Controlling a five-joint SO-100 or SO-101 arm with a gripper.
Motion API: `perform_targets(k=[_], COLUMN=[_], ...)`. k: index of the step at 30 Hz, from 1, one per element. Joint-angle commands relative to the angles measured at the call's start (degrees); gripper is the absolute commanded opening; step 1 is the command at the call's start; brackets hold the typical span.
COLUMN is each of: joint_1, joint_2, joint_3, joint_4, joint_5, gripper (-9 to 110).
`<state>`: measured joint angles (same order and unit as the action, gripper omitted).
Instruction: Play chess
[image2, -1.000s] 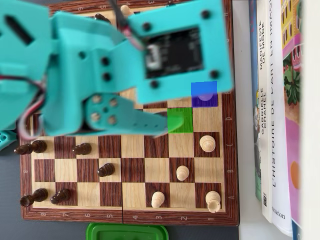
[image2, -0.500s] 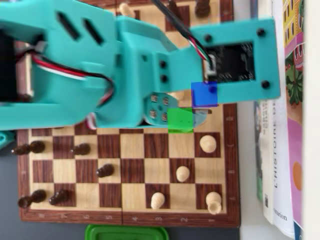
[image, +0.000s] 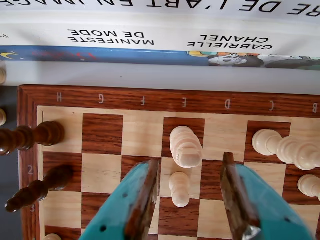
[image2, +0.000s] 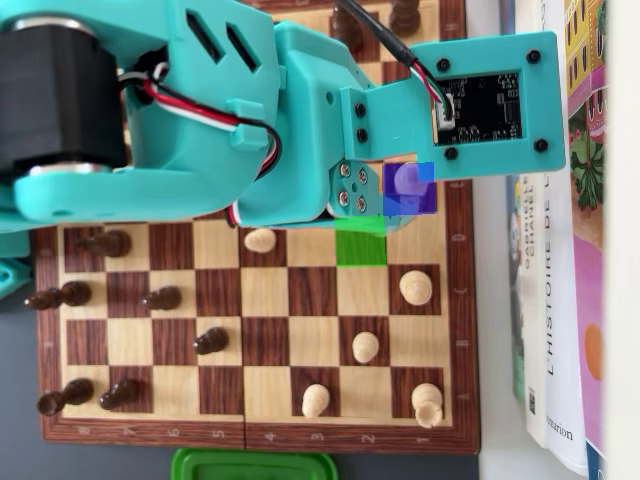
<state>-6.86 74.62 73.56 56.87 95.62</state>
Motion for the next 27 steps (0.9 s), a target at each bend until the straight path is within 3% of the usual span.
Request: perform_targets(k=[1, 27], joint_1=[0.3, 0.7], joint_2=[0.0, -7.1], joint_3=[-3.2, -6.9], joint_4=[-0.3, 0.1], joint_5=[0.3, 0.3], gripper=[18, 18])
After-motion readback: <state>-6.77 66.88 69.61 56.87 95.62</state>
